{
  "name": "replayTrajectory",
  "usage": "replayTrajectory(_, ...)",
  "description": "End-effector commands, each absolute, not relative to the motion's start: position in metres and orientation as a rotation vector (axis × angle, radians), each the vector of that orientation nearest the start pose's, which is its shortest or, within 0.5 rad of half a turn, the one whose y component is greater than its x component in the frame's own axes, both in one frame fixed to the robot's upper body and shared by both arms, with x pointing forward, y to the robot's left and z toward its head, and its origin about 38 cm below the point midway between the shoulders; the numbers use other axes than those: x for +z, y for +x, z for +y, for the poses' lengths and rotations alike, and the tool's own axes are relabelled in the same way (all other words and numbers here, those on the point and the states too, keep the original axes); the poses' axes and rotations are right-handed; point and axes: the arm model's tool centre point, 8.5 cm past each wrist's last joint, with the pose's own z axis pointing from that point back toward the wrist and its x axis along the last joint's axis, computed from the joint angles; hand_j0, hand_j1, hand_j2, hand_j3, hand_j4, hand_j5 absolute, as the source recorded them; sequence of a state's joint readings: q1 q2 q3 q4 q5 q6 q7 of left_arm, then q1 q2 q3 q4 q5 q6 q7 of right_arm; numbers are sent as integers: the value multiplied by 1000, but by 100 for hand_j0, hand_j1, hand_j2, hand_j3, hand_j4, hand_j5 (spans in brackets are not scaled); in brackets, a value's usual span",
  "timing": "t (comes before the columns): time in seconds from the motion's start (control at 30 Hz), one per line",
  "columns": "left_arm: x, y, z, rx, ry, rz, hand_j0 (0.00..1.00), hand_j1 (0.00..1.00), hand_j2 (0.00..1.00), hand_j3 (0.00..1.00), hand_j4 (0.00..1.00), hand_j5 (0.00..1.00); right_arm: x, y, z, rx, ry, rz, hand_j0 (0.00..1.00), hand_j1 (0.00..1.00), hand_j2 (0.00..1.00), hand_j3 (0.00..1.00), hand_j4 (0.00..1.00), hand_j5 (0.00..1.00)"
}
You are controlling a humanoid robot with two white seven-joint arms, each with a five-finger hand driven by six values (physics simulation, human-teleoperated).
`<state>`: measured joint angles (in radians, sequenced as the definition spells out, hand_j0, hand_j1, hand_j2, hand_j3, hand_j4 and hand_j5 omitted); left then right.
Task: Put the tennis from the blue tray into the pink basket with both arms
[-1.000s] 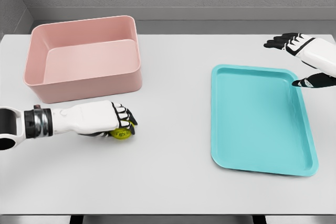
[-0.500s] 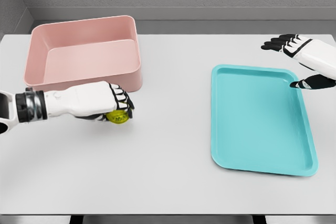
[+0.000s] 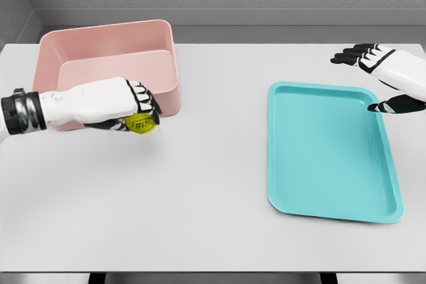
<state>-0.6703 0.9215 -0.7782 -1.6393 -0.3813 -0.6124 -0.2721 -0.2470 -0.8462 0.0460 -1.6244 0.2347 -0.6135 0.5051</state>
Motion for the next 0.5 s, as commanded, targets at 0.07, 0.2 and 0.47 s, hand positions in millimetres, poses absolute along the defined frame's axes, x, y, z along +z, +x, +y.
replayTrajectory(0.07, 240, 404, 269, 2746, -486, 2185, 59, 59, 59, 59, 59, 59, 267, 378, -372, 1722, -527, -1701, 100, 100, 100, 100, 100, 100)
replayTrajectory(0.2, 245, 414, 275, 2746, -531, 2201, 59, 59, 59, 59, 59, 59, 267, 378, -372, 1723, -528, -1700, 100, 100, 100, 100, 100, 100)
replayTrajectory(0.47, 256, 442, 287, 2738, -634, 2269, 59, 59, 59, 59, 59, 59, 266, 378, -373, 1723, -527, -1695, 100, 100, 100, 100, 100, 100)
